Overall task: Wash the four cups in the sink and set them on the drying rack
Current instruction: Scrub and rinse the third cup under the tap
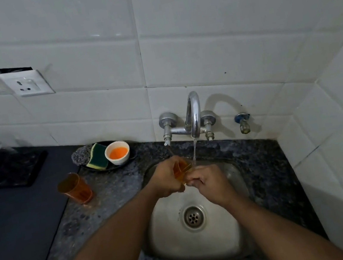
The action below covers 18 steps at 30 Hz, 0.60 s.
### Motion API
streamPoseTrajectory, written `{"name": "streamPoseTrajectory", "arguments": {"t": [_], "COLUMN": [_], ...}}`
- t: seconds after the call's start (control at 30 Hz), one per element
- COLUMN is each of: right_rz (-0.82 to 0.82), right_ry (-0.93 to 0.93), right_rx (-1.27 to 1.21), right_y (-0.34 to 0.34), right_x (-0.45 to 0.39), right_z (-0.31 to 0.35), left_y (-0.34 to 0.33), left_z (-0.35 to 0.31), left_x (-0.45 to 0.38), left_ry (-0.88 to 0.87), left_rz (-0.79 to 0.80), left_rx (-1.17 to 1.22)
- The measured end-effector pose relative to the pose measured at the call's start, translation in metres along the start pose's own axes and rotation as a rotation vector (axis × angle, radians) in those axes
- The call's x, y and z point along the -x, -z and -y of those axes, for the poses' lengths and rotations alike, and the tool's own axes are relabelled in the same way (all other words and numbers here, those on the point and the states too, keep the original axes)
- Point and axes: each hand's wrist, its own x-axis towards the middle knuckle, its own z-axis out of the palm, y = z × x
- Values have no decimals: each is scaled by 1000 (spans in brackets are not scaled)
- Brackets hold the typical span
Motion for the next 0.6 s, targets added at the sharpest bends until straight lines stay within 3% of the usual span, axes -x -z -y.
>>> {"name": "streamPoseTrajectory", "arguments": {"t": [0.13,0.27,0.3,0.4,0.47,0.6], "right_rz": [14,152,129,-10,-17,171], "right_ry": [4,109,99,11,26,183], "right_rx": [-53,-3,-24,-145,-167,-53], "right_y": [-1,6,6,0,-2,13], "right_x": [2,-5,-6,-6,-4,-8], "right_z": [-3,-18,-16,-6,-3,-13], "left_y": [-10,1,0,-13,-20,-6], "left_z": [-3,1,0,-2,0,7], "left_x": [7,7,8,11,13,12], "left_ry": [-62,24,25,-32,-34,88], "left_rz": [-153,51,32,-231,-329,-44], "left_rx": [-20,-47,-36,-20,-3,-9]}}
